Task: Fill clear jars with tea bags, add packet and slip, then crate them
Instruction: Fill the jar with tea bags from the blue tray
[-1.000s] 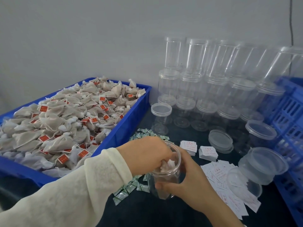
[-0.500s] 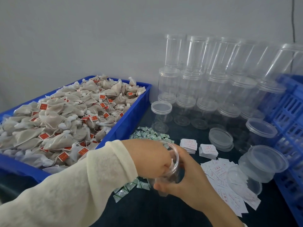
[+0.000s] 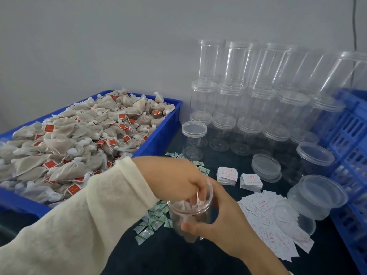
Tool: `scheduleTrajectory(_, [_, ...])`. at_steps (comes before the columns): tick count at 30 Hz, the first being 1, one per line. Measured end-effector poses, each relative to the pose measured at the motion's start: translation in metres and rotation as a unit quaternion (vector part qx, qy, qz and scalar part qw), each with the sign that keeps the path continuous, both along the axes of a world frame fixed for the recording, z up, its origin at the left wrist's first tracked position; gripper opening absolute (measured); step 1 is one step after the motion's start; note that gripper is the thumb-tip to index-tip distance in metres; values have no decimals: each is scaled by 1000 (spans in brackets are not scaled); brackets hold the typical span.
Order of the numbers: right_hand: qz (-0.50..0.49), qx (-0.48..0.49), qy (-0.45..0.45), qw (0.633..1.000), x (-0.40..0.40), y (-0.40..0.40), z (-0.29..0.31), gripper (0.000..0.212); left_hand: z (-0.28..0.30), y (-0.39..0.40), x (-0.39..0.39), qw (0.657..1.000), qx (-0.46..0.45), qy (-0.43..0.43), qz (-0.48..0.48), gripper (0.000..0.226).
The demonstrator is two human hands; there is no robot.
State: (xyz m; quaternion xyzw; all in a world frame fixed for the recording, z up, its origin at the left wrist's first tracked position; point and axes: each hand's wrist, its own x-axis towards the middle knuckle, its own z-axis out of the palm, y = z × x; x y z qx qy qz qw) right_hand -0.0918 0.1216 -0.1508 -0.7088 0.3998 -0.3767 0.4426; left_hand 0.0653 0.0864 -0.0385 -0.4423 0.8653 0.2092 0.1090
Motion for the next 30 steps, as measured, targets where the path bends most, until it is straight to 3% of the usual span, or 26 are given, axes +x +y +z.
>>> scheduleTrajectory(3, [-9, 3, 8, 1000, -1, -1, -3, 85, 18, -4, 25, 986, -85, 124, 66, 33])
scheduleTrajectory(7, [-25, 2, 33, 999, -2, -2, -6, 88, 9, -26, 70, 915, -257, 234, 206, 29])
scheduleTrajectory(10, [-28, 0, 34, 999, -2, -1, -6, 88, -14, -51, 105, 877, -323, 166, 314, 30])
scheduleTrajectory(14, [-27, 0, 23, 999, -3, 0, -7, 88, -55, -68, 130, 875, -280, 58, 392, 41])
scheduleTrajectory(20, [-31, -7, 31, 999, -6, -1, -8, 87, -84, -79, 142, 914, -165, -57, 366, 33])
scheduleTrajectory(30, [-35, -1, 42, 999, -6, -2, -13, 90, -93, -83, 137, 907, -174, -115, 366, 36])
